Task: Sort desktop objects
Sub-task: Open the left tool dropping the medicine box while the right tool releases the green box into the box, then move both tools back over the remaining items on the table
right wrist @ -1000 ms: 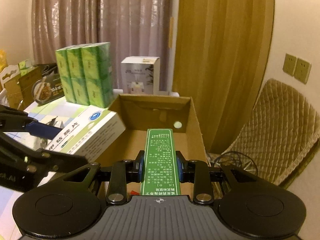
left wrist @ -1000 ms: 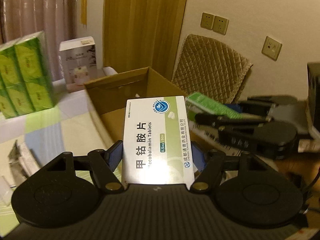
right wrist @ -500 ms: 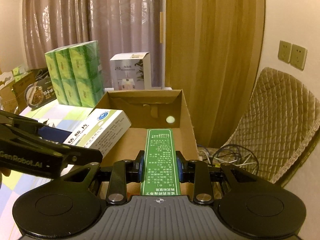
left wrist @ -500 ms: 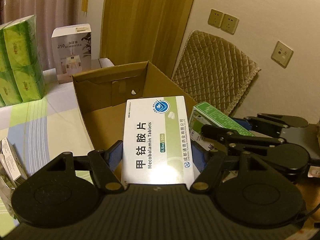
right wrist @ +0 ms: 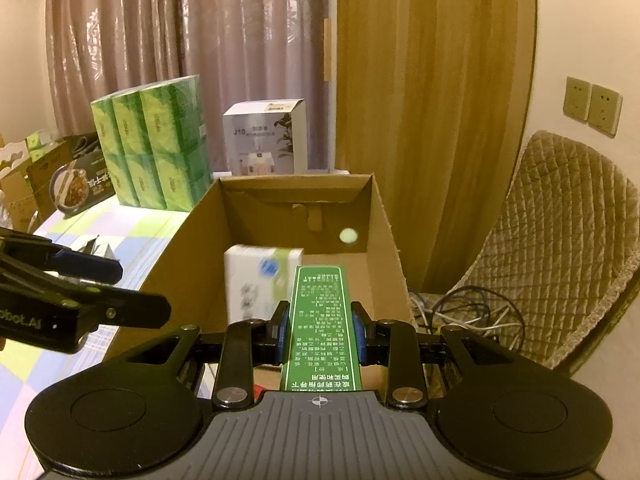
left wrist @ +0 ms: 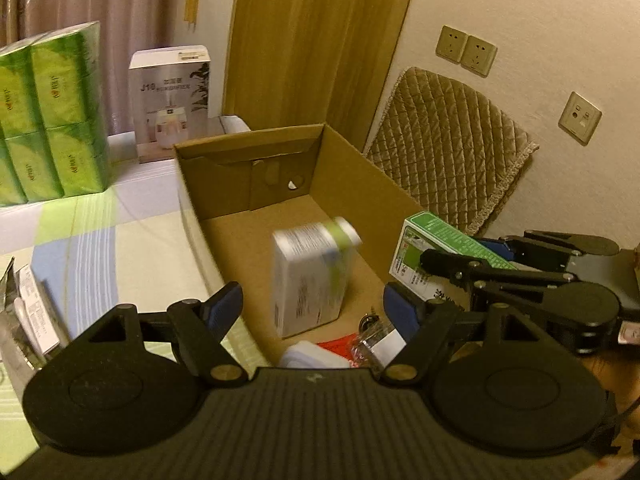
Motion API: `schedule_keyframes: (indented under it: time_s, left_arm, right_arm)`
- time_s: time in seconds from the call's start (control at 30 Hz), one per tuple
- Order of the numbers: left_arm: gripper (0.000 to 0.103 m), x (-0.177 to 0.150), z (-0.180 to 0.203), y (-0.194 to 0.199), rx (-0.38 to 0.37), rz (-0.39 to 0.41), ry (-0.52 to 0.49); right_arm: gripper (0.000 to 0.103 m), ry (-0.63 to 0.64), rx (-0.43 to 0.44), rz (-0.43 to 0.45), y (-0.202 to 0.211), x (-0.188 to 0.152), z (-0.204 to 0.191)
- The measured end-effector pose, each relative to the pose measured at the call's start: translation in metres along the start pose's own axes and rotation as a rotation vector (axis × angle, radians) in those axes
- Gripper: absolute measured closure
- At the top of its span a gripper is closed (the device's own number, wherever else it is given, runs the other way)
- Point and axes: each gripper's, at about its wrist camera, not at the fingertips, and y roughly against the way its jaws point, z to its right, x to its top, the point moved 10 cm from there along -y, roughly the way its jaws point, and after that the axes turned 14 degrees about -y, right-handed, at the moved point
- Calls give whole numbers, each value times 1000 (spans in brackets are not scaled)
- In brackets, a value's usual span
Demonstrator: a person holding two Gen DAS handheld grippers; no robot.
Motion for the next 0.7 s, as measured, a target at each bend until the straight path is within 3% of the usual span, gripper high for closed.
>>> schedule_keyframes:
  time_s: [0.7]
  left_arm:
    - [30,-7,-9,13,8,13,10]
  right_arm:
    - [75,34,22,-12,-16,4,-20]
